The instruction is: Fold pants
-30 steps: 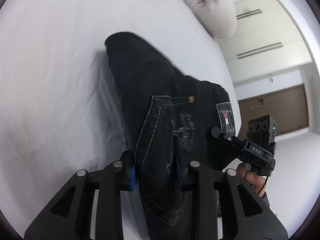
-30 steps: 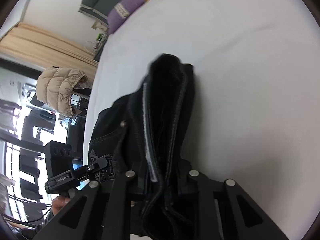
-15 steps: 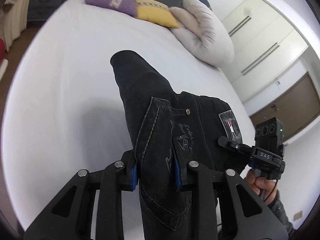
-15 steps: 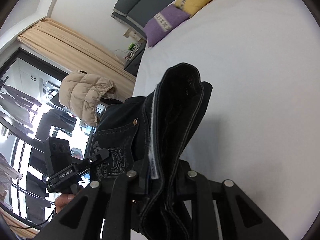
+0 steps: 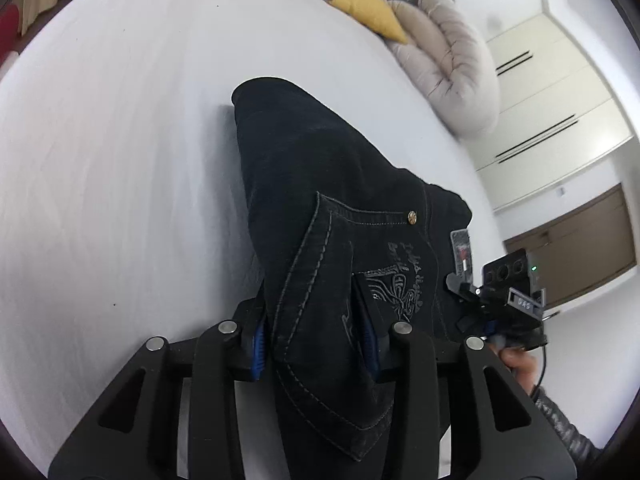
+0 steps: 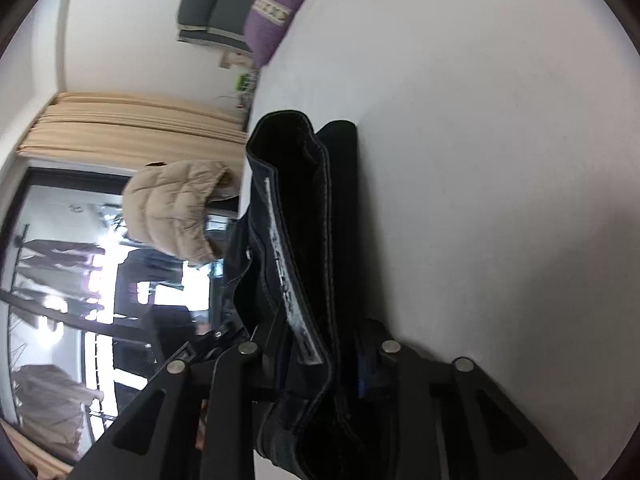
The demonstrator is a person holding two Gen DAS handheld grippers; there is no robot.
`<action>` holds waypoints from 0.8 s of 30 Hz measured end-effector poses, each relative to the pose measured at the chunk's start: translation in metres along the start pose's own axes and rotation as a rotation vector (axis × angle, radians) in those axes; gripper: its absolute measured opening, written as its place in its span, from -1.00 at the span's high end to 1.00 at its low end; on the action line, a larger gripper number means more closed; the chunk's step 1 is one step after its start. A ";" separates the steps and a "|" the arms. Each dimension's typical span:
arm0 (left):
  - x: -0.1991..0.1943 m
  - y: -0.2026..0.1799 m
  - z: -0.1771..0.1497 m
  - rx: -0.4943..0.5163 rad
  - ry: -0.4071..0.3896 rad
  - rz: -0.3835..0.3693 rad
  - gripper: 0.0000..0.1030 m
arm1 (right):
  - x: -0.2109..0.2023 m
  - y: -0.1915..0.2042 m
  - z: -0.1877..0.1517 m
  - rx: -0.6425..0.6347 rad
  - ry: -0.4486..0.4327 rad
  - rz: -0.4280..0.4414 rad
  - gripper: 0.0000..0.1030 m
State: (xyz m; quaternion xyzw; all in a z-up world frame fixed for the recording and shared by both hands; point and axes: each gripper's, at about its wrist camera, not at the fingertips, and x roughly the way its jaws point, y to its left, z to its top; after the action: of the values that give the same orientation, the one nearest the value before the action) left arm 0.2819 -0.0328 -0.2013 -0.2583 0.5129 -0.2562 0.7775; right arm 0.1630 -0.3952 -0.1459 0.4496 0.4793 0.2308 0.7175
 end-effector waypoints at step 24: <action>-0.271 -0.251 -0.108 0.354 -0.857 0.542 -1.00 | -0.241 0.253 -0.160 -0.627 -0.870 -0.430 -1.00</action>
State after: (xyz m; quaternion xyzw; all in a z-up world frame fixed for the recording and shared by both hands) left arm 0.0555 -0.0522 0.1093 -0.0630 0.1466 -0.0006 0.9872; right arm -0.0594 -0.3872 0.1672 0.1617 0.1295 0.0046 0.9783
